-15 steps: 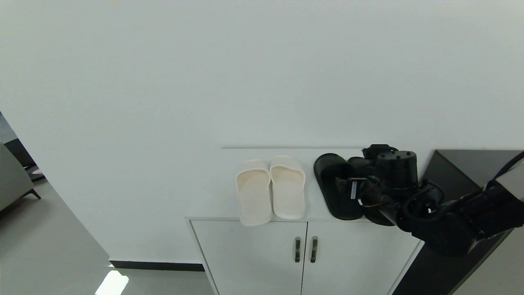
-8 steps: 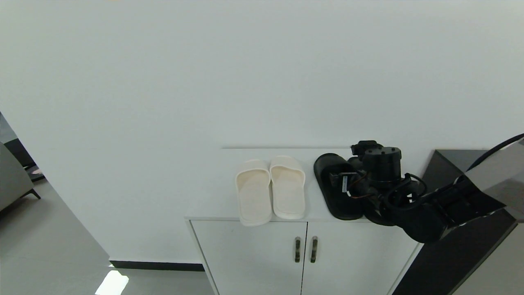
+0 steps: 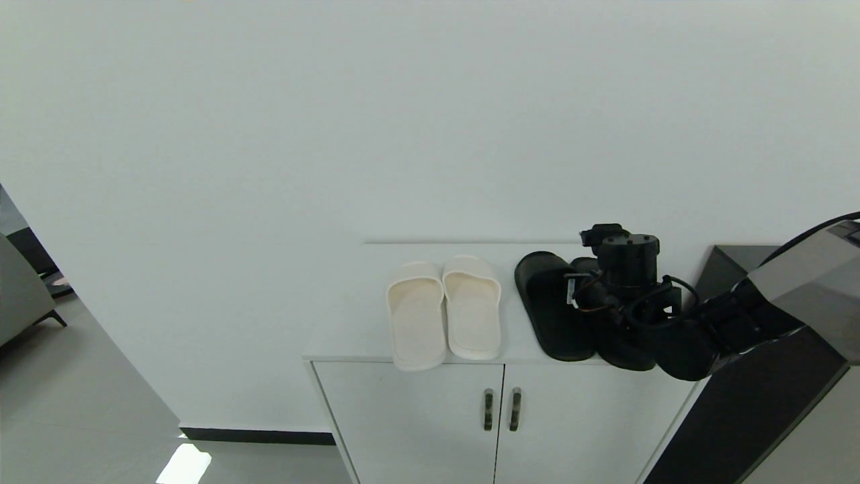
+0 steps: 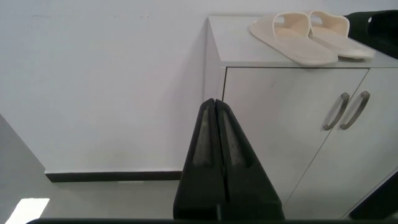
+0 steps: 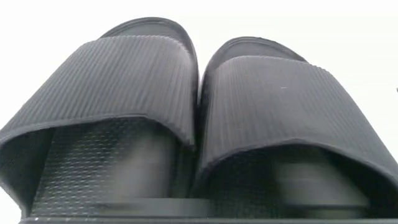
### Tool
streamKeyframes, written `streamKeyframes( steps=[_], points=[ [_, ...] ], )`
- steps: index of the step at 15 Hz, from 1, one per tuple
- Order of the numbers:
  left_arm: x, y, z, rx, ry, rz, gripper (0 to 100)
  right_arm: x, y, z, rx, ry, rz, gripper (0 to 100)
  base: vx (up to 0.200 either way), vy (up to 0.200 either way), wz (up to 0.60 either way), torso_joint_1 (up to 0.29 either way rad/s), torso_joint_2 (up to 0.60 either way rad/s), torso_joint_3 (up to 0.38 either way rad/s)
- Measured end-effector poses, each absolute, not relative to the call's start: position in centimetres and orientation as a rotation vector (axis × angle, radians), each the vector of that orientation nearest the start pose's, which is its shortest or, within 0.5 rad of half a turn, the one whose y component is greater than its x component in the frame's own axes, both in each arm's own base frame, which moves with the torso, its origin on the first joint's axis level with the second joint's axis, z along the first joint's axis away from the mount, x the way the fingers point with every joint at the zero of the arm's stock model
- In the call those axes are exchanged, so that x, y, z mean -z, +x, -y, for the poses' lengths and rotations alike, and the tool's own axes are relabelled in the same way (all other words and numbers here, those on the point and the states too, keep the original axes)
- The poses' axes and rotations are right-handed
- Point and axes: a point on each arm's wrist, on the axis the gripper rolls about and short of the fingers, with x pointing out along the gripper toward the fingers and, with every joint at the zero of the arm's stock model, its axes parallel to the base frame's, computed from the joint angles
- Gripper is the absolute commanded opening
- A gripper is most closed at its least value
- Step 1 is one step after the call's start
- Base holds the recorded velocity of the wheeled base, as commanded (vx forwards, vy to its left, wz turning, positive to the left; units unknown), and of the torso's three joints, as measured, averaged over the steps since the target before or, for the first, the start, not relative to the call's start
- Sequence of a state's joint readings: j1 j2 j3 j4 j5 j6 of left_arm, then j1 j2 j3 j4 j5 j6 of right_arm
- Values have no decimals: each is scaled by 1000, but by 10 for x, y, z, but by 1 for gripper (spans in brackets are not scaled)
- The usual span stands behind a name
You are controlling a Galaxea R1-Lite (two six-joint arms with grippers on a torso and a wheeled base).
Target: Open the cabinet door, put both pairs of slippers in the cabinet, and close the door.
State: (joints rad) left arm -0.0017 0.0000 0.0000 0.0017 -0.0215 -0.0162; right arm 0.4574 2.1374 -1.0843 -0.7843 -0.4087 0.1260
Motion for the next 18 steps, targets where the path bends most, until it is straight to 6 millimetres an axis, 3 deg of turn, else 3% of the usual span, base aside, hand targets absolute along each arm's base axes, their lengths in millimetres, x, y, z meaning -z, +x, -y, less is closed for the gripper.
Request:
streamKeyframes(
  steps=[5, 7, 9, 15, 18],
  points=[
    [-75, -23, 0, 23, -17, -2, 0, -109, 373, -173, -33, 12, -252, 0, 0, 0, 0, 0, 0, 0],
    [-75, -23, 0, 23, -17, -2, 0, -116, 367, -172, -50, 17, -247, 0, 0, 0, 0, 0, 0, 0],
    [-75, -23, 0, 25, -12, -2, 0, -126, 346, -173, -144, 25, -256, 0, 0, 0, 0, 0, 0, 0],
    [-75, -23, 1, 30, -8, -2, 0, -150, 259, -168, -581, 87, -320, 0, 0, 0, 0, 0, 0, 0],
    [-75, -23, 1, 30, -8, -2, 0, -168, 242, -166, -681, 144, -286, 0, 0, 0, 0, 0, 0, 0]
  ],
)
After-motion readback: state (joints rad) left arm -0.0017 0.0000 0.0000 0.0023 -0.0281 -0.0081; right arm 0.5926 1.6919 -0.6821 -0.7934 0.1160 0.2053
